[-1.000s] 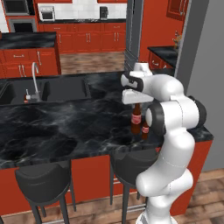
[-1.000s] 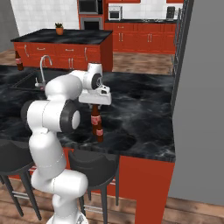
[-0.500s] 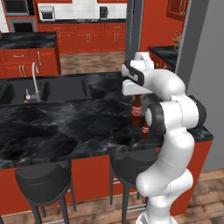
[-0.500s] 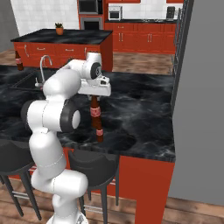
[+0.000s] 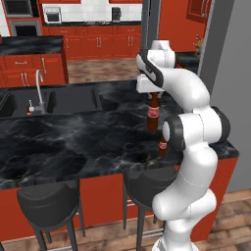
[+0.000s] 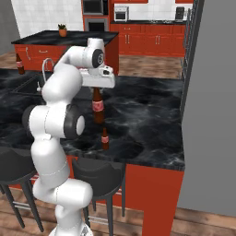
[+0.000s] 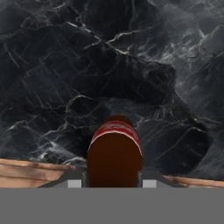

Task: Place the large bottle from the dining counter next to the other large bottle outside the sink, and place the small bottle from the dining counter next to the other small bottle inside the sink.

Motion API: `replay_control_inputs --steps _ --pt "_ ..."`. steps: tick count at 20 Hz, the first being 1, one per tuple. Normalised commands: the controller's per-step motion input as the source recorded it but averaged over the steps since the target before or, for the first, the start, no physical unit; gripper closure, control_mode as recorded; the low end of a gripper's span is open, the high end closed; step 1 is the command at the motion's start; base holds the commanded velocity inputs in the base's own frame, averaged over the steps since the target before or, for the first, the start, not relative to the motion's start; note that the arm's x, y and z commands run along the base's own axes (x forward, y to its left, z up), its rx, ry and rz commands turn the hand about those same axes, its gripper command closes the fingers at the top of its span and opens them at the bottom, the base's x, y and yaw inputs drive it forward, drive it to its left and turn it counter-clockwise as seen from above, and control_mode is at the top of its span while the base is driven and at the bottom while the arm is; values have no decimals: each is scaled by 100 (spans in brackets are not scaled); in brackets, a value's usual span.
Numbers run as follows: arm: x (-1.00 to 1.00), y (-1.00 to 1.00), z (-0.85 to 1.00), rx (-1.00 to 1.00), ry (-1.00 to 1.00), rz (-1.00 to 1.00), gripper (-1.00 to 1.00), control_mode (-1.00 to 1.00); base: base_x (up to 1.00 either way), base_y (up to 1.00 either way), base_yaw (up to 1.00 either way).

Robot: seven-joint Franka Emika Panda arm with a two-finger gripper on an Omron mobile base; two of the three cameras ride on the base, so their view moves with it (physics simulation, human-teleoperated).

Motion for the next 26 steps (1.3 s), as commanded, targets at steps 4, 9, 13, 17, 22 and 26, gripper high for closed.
replay_control_inputs --steps 4,9,13,17,22,26 --pt "-32 16 52 0 -2 1 100 -100 0 0 0" --pt "-50 5 33 0 -7 0 100 -100 0 0 0" --pt "-94 -2 1 3 -22 0 100 -100 0 0 0" --pt "-99 -5 -12 3 -28 0 100 -100 0 0 0" --pt "-88 0 -2 0 -19 0 100 -100 0 0 0" --pt "-42 0 0 0 -1 0 100 -100 0 0 0"
